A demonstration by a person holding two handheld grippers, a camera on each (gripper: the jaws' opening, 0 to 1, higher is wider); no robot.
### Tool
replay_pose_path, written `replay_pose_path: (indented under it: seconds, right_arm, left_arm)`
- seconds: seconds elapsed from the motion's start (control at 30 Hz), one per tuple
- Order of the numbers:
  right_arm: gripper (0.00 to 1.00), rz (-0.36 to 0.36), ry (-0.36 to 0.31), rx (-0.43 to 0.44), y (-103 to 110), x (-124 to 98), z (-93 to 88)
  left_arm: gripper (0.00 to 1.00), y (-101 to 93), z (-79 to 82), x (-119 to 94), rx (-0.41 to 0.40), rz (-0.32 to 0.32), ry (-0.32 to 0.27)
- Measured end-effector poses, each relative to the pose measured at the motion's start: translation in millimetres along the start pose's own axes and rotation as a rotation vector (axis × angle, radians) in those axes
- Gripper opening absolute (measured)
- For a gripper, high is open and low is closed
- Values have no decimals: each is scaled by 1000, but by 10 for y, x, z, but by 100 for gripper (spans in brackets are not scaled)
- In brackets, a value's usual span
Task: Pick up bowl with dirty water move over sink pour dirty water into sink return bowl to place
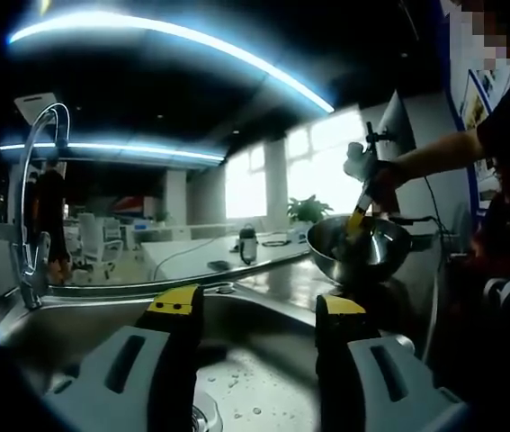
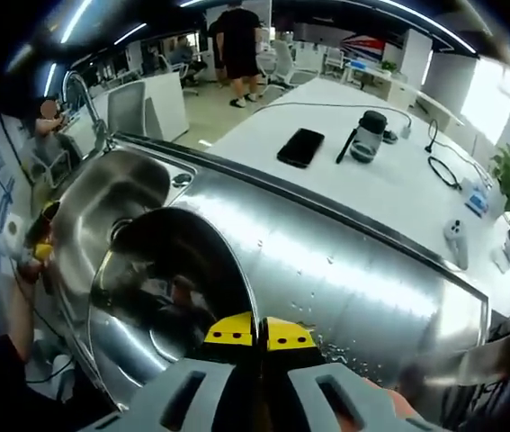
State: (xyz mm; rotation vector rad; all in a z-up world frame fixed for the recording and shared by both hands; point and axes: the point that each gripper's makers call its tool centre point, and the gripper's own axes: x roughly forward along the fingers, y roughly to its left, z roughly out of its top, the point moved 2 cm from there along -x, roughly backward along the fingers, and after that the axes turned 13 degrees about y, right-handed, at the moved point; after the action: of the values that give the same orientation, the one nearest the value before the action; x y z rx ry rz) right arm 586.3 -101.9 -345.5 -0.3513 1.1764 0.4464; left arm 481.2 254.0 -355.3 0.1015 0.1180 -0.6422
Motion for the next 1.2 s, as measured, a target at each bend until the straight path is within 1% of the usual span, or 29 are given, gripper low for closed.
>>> replay_pose_path:
  seconds: [0.23, 0.27, 0.3, 0.37, 0.67, 0.87, 1.07, 1.13, 1.2]
  right_arm:
    - [0, -10, 2, -19, 25, -24, 52]
    - [0, 2, -9, -24, 39, -36, 77]
    - [0, 10, -5, -19, 48, -41, 78]
    - [0, -9, -12, -23, 44, -40, 90]
    - [0, -12, -22, -29, 93, -80, 160]
    - [0, -20, -46, -41, 158, -163, 285]
    - [0, -31, -73, -57, 213, -269, 473]
    - [0, -30, -80, -61, 285, -292, 490]
    - [0, -29, -91, -66, 318, -307, 560]
  left_arm:
    - [49, -5, 2, 0, 3, -1, -1]
    - [49, -5, 3, 0, 3, -1, -1]
    - [49, -4, 5, -1, 4, -1, -2]
    - [49, -3, 5, -1, 6, 0, -2]
    - [49, -8, 11, -2, 11, -5, -5]
    - [49, -20, 10, -3, 13, -7, -5]
    - [49, -29, 12, -7, 15, -10, -8]
    - [49, -26, 13, -7, 17, -9, -9]
    - [49, -24, 18, -11, 14, -7, -12]
